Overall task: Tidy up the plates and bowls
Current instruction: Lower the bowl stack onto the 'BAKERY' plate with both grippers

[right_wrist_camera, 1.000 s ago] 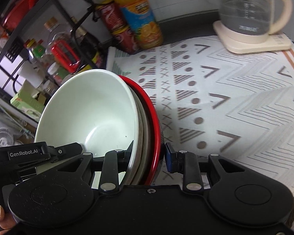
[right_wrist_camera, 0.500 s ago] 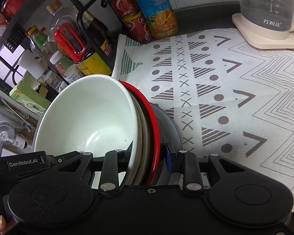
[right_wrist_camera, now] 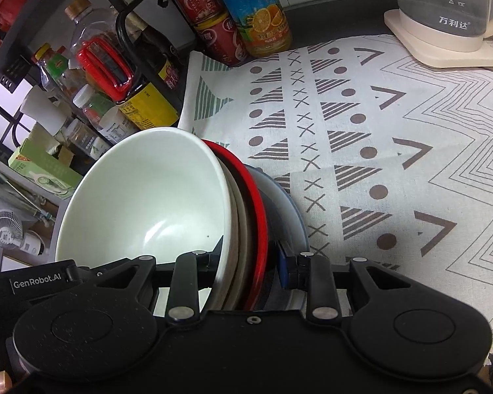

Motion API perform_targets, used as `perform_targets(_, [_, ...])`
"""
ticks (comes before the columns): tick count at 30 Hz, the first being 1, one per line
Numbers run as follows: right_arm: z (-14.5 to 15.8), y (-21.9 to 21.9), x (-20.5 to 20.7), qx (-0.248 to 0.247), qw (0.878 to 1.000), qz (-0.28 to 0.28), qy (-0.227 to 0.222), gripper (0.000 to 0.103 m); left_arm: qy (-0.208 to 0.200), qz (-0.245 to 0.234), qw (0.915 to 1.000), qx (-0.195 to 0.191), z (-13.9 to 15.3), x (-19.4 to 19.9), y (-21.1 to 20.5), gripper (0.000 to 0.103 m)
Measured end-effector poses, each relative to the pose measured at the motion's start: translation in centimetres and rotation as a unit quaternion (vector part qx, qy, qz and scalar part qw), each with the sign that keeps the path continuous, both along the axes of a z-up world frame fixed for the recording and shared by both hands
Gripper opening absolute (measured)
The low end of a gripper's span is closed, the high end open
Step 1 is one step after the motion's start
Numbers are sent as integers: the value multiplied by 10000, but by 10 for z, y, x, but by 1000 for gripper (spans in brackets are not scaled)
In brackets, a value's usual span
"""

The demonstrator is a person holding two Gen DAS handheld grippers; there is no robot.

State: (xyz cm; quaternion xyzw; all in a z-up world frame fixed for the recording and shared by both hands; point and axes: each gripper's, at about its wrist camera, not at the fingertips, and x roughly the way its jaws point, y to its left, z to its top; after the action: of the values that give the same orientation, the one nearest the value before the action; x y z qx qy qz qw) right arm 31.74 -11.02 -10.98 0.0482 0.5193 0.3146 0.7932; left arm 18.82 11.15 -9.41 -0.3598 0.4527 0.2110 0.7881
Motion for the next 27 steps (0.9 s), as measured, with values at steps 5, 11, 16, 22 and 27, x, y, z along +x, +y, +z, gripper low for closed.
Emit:
perform_targets(5, [0, 0, 0, 20, 10000, -66, 37, 30, -11, 6, 9999, -119, -1, 0, 4, 26])
perform_targets(11, [5, 0, -6, -110, 9996, -167, -185, 35, -52, -122, 9999, 3, 6, -1, 2, 31])
perform_targets(16, [12, -9, -10, -78, 9986, -430, -288, 50, -128, -263, 9993, 232, 17, 0, 1, 56])
perform_targets(22, [28, -26, -21, 64, 9952, -811, -542, 74, -334, -553, 9965, 526, 34, 1, -4, 80])
perform_targets(27, [43, -40, -31, 160, 9911, -1054, -801, 88, -372, -766, 9947, 568, 45, 3, -9, 83])
